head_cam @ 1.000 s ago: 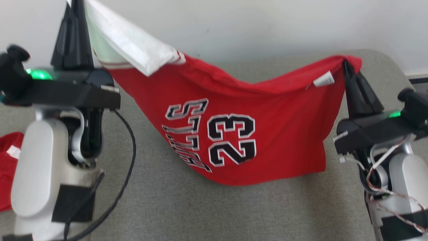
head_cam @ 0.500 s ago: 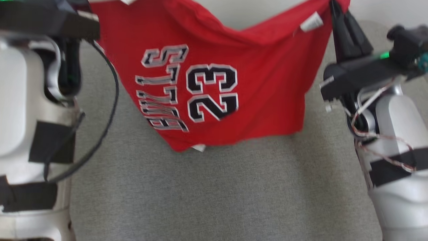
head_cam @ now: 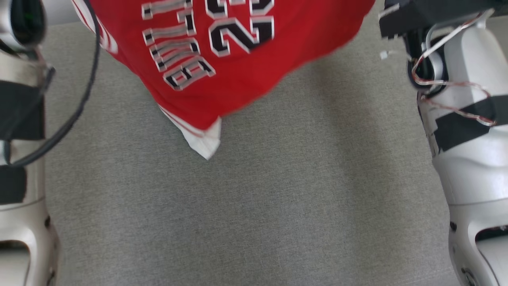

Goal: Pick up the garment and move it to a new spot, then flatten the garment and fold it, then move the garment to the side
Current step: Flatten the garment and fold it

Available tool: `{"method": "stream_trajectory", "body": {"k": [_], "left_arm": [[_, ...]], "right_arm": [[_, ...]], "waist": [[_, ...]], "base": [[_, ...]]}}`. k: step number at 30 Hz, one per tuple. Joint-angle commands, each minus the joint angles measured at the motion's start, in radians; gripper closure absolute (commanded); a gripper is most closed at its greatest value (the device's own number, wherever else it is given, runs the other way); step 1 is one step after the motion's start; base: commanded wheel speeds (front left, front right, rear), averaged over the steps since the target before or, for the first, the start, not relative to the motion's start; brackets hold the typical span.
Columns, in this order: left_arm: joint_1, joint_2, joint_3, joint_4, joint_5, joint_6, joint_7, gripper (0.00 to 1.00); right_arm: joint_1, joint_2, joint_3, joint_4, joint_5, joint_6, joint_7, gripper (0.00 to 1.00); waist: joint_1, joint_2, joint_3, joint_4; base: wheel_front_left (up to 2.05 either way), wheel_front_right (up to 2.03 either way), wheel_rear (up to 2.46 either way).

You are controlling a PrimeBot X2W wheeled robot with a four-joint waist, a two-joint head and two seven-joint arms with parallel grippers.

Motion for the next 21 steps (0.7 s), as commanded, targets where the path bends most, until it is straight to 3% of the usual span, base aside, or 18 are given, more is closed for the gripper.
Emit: {"method": "stream_trajectory", "body": {"k": [1,6,10,21], "left_arm": [[-0.029,0.005,0.009,-0.024,0.021,-0.001,-0.005,1.0],[-0.056,0.005,0.021,-0.094,0.069,-0.006,-0.005,1.0],[-0.077,-0.019,0.041,-0.163,0.081,-0.009,-0.005,1.0],[0.044,-0.022,-0.009,-0.201,0.056,-0.007,-0.005,1.0]], "right_arm": [[-0.025,0.013,-0.002,0.011,-0.007,-0.002,-0.011,1.0],[-0.07,0.029,-0.023,0.019,-0.044,-0.002,-0.024,1.0],[-0.079,0.047,-0.079,-0.046,-0.09,-0.002,-0.023,1.0],[0.004,0.031,-0.135,-0.113,-0.143,-0.002,-0.023,1.0]], "waist": [[-0.0003,-0.0002,0.012,-0.012],[-0.0003,-0.0002,0.016,-0.022],[-0.0003,-0.0002,0.03,-0.025],[-0.0003,-0.0002,0.083,0.011]], "base": [[0.0,0.0,0.0],[0.0,0.0,0.0],[0.0,0.0,0.0],[0.0,0.0,0.0]]}}
